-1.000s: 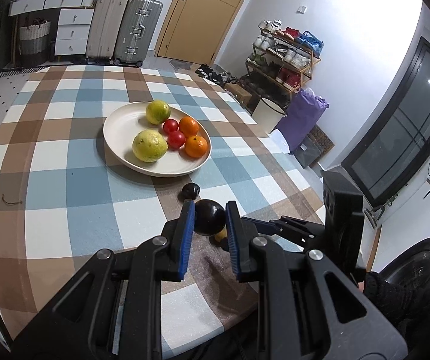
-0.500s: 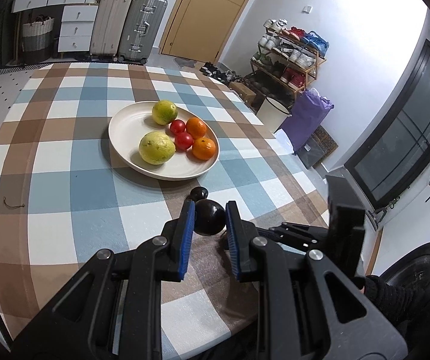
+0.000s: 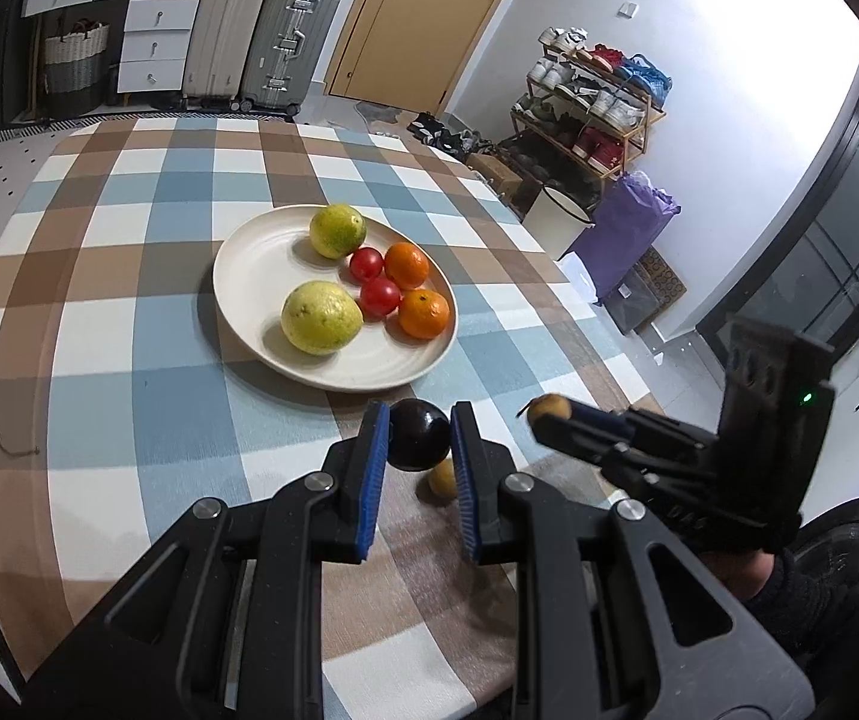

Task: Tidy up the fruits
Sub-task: 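Grasp a small brown kiwi with right gripper while left gripper holds the plum, then carry the plum with left gripper while right gripper carries kiwi over plate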

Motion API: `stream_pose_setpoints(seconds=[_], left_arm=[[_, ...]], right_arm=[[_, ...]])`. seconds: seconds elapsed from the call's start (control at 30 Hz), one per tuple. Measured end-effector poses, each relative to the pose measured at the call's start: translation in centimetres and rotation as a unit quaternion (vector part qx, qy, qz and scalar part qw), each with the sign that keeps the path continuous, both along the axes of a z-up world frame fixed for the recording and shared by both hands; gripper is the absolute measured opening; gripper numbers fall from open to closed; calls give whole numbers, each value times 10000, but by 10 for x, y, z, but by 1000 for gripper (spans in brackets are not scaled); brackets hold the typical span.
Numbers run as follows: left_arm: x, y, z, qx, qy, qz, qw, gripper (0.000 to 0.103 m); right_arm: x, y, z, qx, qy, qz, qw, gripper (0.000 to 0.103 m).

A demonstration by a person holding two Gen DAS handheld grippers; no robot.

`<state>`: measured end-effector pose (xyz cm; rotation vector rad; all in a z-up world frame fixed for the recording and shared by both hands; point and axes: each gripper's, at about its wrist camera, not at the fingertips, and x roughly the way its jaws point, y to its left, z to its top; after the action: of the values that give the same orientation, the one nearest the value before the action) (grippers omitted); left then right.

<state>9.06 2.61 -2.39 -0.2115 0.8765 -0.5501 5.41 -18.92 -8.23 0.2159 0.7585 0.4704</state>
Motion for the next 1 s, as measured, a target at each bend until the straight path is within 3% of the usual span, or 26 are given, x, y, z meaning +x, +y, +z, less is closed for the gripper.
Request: stream_pose_setpoints(seconds=[0.4, 1.0], left_arm=[[62, -2, -2, -116, 98, 158, 9998, 18], [156, -13, -9, -167, 249, 114, 9995, 18]], right_arm=[[50, 8, 22, 77, -159, 171, 9997, 27], [128, 24, 22, 126, 128, 469, 9987, 27]])
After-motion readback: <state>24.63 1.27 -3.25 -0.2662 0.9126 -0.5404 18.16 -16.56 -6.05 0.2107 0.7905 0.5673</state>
